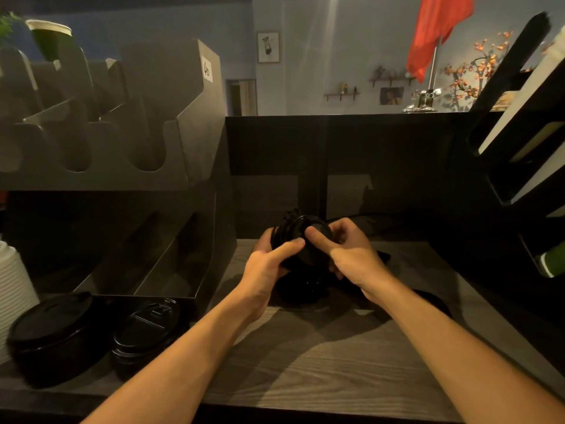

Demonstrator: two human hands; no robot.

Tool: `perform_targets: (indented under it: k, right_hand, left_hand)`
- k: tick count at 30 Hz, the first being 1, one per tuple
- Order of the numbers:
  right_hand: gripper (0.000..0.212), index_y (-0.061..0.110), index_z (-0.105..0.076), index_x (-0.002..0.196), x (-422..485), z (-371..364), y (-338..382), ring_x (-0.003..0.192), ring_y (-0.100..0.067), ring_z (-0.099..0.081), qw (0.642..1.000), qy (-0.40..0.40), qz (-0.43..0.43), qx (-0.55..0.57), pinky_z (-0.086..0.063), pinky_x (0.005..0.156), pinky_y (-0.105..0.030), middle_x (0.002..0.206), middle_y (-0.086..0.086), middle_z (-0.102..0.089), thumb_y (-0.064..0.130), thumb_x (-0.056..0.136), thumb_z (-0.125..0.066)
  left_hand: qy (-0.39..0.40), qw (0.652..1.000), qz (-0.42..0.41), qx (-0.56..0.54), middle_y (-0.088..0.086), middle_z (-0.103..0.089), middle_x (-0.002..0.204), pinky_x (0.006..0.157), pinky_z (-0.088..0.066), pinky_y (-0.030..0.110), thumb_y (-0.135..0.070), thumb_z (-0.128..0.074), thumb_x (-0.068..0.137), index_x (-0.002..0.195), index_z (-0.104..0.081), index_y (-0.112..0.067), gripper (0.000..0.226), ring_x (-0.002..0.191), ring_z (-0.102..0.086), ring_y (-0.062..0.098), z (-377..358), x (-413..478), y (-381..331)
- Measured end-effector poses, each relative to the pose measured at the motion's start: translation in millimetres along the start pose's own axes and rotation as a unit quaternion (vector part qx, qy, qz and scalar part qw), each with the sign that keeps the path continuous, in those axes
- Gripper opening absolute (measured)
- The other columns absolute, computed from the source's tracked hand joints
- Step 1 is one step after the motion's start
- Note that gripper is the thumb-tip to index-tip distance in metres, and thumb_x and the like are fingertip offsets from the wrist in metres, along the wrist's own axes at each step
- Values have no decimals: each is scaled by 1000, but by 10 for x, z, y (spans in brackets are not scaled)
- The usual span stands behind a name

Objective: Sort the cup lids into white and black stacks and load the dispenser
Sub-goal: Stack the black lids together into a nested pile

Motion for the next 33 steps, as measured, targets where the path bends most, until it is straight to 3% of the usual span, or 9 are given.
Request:
perform_targets:
  k: [5, 10, 17, 21, 23, 25, 28, 30, 33]
  right_hand:
    - [26, 28, -63, 119, -18, -80, 47, 51, -11, -57, 998, 46, 24, 41, -38, 39, -23, 94, 0, -74, 35, 94, -67]
    - [33, 21, -67, 119, -19, -78, 52, 88, -14, -75, 993, 64, 9, 104, -58, 67, -23, 101, -3, -76, 20, 87, -76]
    - [29, 17, -72, 112, -5, -46, 10, 86, -18, -72, 994, 57, -4, 93, -53, 66, -29, 103, -13, -74, 23, 84, -79]
    - [22, 22, -69, 112, 3, -68, 50, 74, -16, -67, 996, 51, 18, 71, -48, 54, -20, 98, -8, -73, 31, 92, -71]
    - [21, 27, -65, 114, 33, -6, 51, 78, -11, -64, 999, 34, 31, 14, -48, 56, -19, 103, 3, -69, 40, 99, -60]
    - [22, 32, -62, 119, 63, 94, 104, 93, -7, -63, 987, 21, 80, -136, -54, 70, -21, 109, 10, -64, 40, 99, -59]
    - [48, 40, -52, 136, 37, 0, 41, 122, -12, -52, 888, 109, 102, -435, -50, 98, -38, 130, 13, -56, 45, 91, -66]
    - [67, 41, -36, 150, -15, -109, -100, 133, -16, -45, 854, 188, 49, -483, -45, 103, -38, 146, 9, -48, 48, 90, -65]
    - [71, 44, -30, 152, -44, -189, -195, 129, -19, -50, 863, 226, 18, -452, -47, 101, -38, 150, 7, -46, 49, 90, -63]
  left_hand:
    - [-20, 1000, -7, -4, 8, -76, 115, 97, -56, 44, -41, -71, 81, 125, -67, -19, 49, 112, -70, 28, 39, 1, -14]
    - [-31, 999, -9, -2, 8, -76, 113, 91, -56, 39, -40, -70, 82, 123, -69, -18, 47, 111, -71, 27, 59, -18, -32]
    - [-28, 999, -18, 40, 7, -76, 114, 89, -58, 37, -37, -72, 80, 123, -68, -17, 48, 109, -72, 24, 62, -28, -60]
    - [-60, 996, -30, 56, 6, -76, 111, 82, -57, 33, -31, -73, 91, 123, -69, -16, 36, 107, -72, 25, 102, -25, -103]
    - [-119, 991, -30, 62, 5, -74, 115, 82, -56, 30, -31, -70, 93, 129, -65, -18, 39, 109, -70, 22, 223, -11, -91]
    - [-179, 983, -6, 34, 3, -69, 122, 92, -54, 33, -34, -71, 92, 137, -60, -20, 49, 113, -65, 20, 376, -11, -33]
    - [-219, 975, 44, 8, 2, -69, 121, 104, -48, 40, -37, -72, 90, 137, -61, -22, 50, 115, -62, 20, 485, -4, 66]
    - [-221, 974, 49, 21, 2, -69, 121, 105, -48, 41, -41, -72, 87, 135, -62, -23, 52, 115, -61, 20, 482, 2, 85]
    - [-212, 976, 36, 44, 1, -69, 122, 107, -48, 45, -50, -70, 76, 135, -61, -26, 64, 115, -61, 19, 442, -5, 43]
Point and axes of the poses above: each hand's wrist, its own x-axis towards the middle knuckle, its own z-axis out of the back of the hand, y = z × x, the point moved 8 cm from there along x, towards the middle knuckle
